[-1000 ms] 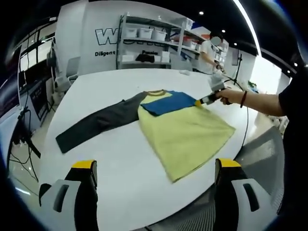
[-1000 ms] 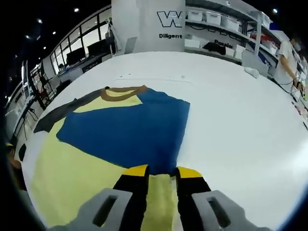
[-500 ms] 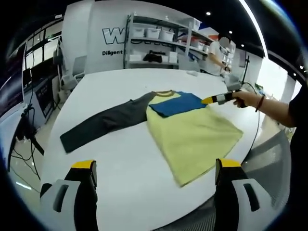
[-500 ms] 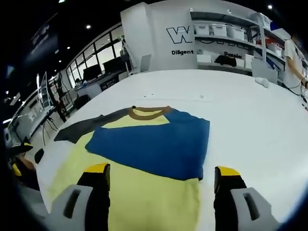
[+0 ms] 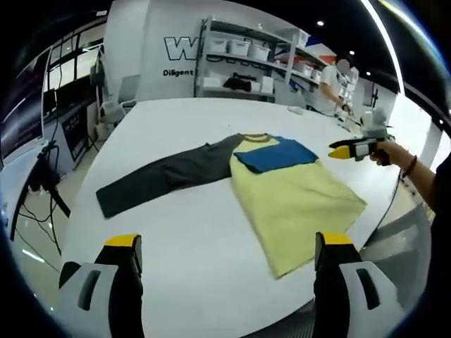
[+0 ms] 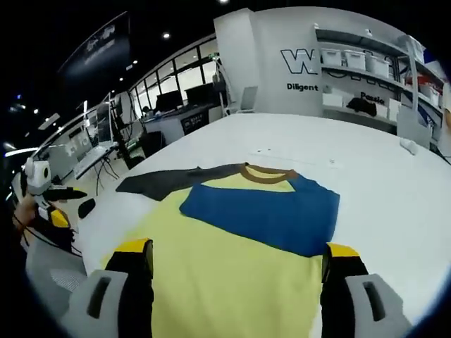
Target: Fold the garment on the visible template until the final outline fits inside the template.
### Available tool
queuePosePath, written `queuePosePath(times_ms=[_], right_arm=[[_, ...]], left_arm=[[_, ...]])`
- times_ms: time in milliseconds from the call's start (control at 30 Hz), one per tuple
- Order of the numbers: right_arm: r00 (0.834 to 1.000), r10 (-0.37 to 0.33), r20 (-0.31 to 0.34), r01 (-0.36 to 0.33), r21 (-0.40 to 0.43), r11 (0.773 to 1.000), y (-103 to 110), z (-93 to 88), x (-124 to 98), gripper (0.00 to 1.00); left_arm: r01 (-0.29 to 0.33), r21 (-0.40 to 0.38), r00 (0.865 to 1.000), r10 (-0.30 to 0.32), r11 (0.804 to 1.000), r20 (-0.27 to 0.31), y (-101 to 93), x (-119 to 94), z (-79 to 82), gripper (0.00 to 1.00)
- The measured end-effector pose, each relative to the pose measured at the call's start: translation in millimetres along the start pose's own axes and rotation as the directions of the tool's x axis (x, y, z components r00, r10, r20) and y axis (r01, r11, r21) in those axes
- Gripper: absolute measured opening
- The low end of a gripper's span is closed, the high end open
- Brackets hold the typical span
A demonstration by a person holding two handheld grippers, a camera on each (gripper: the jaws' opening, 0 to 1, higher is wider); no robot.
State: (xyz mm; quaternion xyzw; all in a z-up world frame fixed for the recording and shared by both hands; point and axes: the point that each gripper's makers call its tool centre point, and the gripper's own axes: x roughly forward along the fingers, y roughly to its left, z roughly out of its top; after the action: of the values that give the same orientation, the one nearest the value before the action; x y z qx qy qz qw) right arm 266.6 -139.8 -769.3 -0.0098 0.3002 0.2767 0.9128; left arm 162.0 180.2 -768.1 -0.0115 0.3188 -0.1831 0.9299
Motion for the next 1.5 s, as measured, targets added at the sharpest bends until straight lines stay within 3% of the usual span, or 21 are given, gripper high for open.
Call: queuePosePath(times_ms=[300,433,733,900,1067,1167,1400,1500], right_arm=[[1.000,0.021,-0.023,-0.023,-0.086,0.996,19,-12.7,-28,0.99],[0.999,0.038,-0.016,-0.039,-0.085,0.996,26,-14.0,-41,0.99],[0.999,0.036,-0.033,-0.040,-0.112,0.993,39,-28.6,-62,0.99],[0.999,0.043,-0.002,-0.043,-0.111,0.993,45,-33.8,-64,0.99],[0.999,0.026,-0.029,-0.030,-0.158,0.987,48,-45.4,-63,0.99],[1.000,0.017,-0.025,-0.020,-0.131,0.991,43,-50.6,-62,0.99],[1.000,-0.010,-0.028,0.007,-0.120,0.993,37,-55.1,-65,0.99],[1.000,-0.014,-0.021,0.012,-0.110,0.994,36,-55.2,-65,0.99]], left_arm=[[-0.067,-0.045,0.998,0.066,0.997,-0.019,27.1,9,-3.4,0.97],[-0.109,-0.003,0.993,0.109,0.994,-0.054,39.0,16,-7.5,0.96],[-0.143,-0.023,0.988,0.142,0.989,-0.053,63.9,28,1.5,0.93],[-0.163,-0.071,0.987,0.162,0.984,-0.019,80.8,31,18.5,0.92],[-0.204,-0.085,0.979,0.203,0.975,-0.024,102.8,40,26.1,0.88],[-0.216,-0.100,0.976,0.217,0.971,0.001,112.7,44,32.5,0.83],[-0.266,-0.149,0.963,0.269,0.952,-0.004,137.9,52,31.0,0.76],[-0.294,-0.181,0.956,0.293,0.938,-0.035,147.7,56,23.0,0.68]])
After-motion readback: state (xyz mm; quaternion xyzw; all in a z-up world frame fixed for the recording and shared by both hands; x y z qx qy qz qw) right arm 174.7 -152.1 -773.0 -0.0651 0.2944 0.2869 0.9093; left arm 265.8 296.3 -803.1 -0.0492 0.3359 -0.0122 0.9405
